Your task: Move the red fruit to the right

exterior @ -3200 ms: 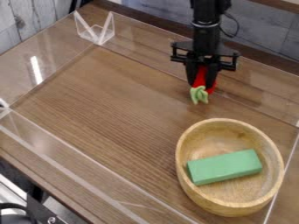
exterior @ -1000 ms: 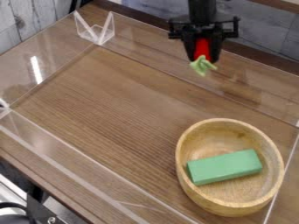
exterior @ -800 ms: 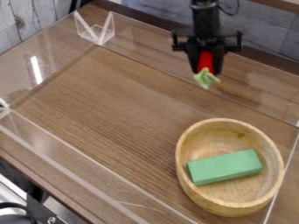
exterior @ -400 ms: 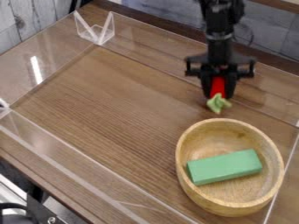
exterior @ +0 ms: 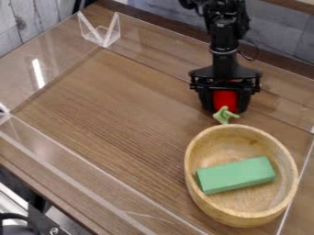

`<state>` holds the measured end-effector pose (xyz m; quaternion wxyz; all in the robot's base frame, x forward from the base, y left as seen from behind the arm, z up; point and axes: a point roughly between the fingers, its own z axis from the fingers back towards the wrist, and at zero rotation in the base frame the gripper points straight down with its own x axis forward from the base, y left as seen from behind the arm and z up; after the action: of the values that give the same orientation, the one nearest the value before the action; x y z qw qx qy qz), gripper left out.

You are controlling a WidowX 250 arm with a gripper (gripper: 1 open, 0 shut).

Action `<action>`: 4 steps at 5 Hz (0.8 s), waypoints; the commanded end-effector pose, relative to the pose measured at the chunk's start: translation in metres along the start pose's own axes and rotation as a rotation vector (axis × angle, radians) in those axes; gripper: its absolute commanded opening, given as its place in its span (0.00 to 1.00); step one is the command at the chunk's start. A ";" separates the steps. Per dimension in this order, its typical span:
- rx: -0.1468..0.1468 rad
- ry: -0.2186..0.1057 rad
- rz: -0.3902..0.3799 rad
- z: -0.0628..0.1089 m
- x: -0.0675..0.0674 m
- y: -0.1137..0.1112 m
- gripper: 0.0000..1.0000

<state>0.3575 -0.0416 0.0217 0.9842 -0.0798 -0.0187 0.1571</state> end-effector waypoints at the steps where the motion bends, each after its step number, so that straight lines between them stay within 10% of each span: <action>1: -0.037 -0.043 -0.015 0.023 0.003 0.010 1.00; 4: -0.078 -0.068 0.050 0.069 0.008 0.006 1.00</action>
<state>0.3421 -0.0280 0.0568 0.9773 -0.1062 -0.0053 0.1832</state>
